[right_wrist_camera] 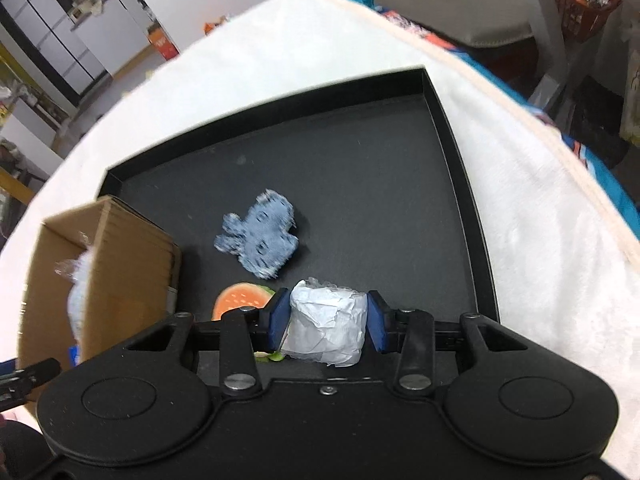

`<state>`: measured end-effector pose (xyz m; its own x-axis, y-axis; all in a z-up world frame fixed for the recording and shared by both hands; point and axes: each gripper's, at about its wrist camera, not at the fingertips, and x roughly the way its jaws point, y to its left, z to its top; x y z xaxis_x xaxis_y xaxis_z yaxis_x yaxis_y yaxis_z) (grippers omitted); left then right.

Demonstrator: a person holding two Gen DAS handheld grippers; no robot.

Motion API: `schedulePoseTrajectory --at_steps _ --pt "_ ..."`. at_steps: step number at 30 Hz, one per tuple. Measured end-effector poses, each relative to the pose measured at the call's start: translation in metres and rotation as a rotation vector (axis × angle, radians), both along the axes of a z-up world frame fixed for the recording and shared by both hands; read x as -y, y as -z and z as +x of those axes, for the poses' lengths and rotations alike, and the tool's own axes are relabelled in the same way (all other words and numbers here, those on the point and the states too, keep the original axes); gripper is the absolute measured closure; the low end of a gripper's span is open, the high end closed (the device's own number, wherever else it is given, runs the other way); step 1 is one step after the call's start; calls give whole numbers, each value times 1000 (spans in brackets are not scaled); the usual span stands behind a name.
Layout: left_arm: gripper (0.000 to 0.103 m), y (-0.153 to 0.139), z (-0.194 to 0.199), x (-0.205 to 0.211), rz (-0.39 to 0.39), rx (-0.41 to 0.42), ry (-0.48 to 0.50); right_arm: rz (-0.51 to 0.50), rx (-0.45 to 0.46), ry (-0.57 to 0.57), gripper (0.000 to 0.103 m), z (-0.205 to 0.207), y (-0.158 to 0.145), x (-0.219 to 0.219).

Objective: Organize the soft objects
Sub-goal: 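Carry the white pack into the box and open the right tool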

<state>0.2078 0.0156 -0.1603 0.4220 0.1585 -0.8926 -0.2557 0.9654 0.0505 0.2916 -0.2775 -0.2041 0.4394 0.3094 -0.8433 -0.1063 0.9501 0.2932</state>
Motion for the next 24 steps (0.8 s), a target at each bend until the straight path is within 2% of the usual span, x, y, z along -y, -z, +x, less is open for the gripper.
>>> schedulePoseTrajectory --at_steps 11,24 --pt "30 -4 -8 -6 10 7 -20 24 56 -5 63 -11 -23 -3" --pt "30 -5 -13 -13 3 40 -13 101 144 -23 62 -21 -53 -24"
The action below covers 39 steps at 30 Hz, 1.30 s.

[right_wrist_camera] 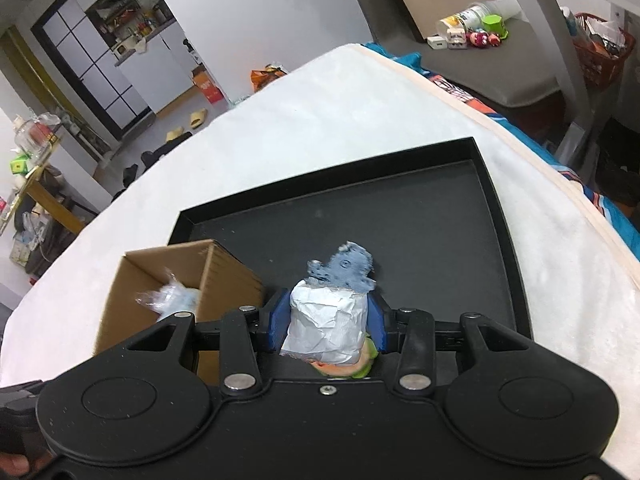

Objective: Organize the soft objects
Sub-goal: 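Carry the white pack into the box and open the right tool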

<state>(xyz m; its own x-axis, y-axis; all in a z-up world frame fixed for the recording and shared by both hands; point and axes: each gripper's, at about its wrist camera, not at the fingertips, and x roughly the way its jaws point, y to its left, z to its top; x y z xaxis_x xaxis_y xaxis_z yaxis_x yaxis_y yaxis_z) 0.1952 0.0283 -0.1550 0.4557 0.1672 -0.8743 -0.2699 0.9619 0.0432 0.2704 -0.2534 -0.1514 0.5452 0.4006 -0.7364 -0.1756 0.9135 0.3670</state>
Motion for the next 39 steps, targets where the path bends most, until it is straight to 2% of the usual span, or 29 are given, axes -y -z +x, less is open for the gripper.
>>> schedulePoseTrajectory --at_steps 3,9,15,21,23,26,28,31,39 --pt "31 1 -1 -3 -4 14 -1 -37 33 -3 62 -1 -9 -7" --pt "34 4 2 -9 -10 9 9 19 61 20 62 -4 -21 -12" --pt "39 4 2 -13 -19 18 16 53 74 -9 62 -4 -27 -31" --pt "60 4 1 -18 -43 25 7 95 101 -44 62 -9 -39 -46" --pt "73 5 0 -18 -42 25 14 104 110 -58 62 -9 -43 -51" --pt "85 6 -1 -20 -51 24 15 102 121 -79 62 -9 -46 -59" --pt "90 6 -2 -21 -52 28 13 101 117 -92 62 -9 -45 -65" --pt "93 6 -2 -22 -61 29 16 98 112 -108 62 -11 -43 -75" --pt "93 6 -3 -27 -88 35 17 87 104 -188 62 -14 -41 -108"
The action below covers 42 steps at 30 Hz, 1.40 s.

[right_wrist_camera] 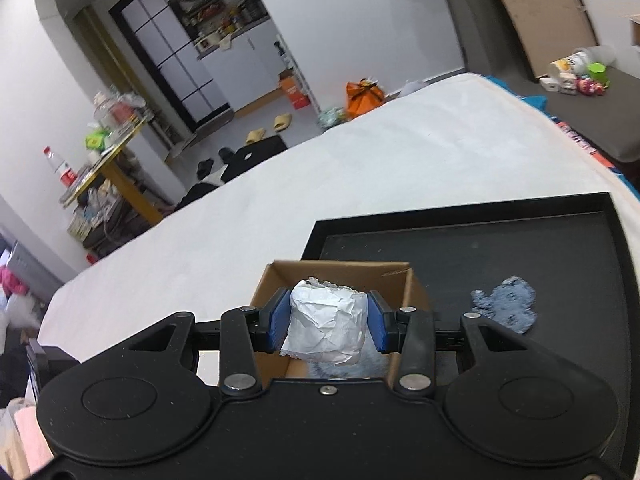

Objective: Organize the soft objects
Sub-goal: 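Carry the white pack into the box and open the right tool, then reach the right tool to the black felt plush and grasp it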

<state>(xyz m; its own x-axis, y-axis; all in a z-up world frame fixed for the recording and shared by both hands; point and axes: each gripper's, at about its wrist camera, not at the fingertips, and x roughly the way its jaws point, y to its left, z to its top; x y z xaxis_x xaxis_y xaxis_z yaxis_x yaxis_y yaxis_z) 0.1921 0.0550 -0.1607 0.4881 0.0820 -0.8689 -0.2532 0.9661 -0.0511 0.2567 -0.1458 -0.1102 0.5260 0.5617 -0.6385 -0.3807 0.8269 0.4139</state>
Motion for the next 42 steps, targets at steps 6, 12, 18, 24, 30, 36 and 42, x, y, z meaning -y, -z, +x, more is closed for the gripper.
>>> schedulePoseTrajectory --at_steps 6,12,18,24,30,36,42 --pt "93 1 -1 -7 -33 4 -1 -25 -26 -36 62 0 11 -25" --pt "93 1 -1 -11 -59 7 5 -37 -43 -41 62 2 17 -42" --pt "93 2 -3 -15 -92 9 0 -15 -60 -55 58 2 21 -61" --pt "93 3 -4 -19 -113 7 5 -42 -56 -42 48 1 21 -58" --pt "92 2 -1 -21 -120 4 9 -94 -48 -11 42 -4 20 -40" --pt "90 0 -1 -17 -100 -2 12 -127 -43 34 39 -14 20 -17" --pt "85 2 -1 -14 -88 -30 14 -150 -22 98 25 -28 20 5"
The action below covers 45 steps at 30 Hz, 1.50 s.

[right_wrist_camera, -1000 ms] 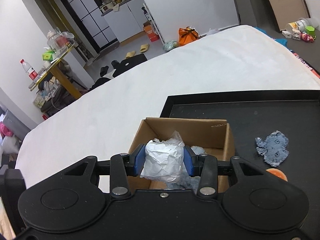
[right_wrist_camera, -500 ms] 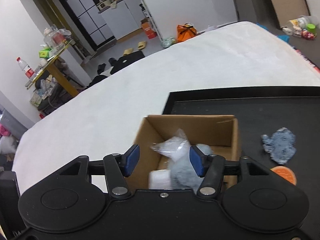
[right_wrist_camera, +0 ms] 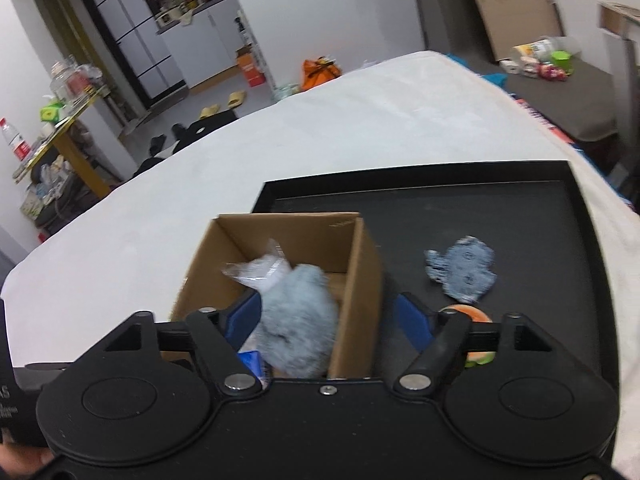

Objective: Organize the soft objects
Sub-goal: 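Reach the right tool to the black felt plush and grasp it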

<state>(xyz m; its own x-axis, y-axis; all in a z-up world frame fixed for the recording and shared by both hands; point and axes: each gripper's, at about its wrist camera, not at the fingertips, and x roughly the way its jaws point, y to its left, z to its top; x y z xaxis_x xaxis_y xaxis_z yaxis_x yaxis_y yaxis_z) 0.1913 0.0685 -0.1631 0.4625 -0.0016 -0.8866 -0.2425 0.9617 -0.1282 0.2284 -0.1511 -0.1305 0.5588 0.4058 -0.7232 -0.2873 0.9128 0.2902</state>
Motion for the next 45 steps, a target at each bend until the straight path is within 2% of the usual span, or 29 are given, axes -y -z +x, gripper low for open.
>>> schedulePoseTrajectory --at_steps 3,5,11,18,25,33,45 --pt "73 0 -1 2 22 -10 -11 -9 9 25 21 -7 3 8" --pt "62 -1 -2 4 39 -6 -17 -7 5 35 21 -10 6 12" --pt "51 -4 -2 8 73 -10 -16 -5 -6 96 20 -16 14 28" --pt "47 -6 -3 16 99 -17 -3 -14 -49 150 20 -16 34 51" --pt "46 -6 -1 24 140 -21 -15 -56 -152 211 20 -10 62 65" --pt "44 -7 1 32 173 -20 -20 -65 -238 232 20 -8 78 71" --pt "43 -10 0 40 211 -7 -36 -213 -310 216 19 -8 103 65"
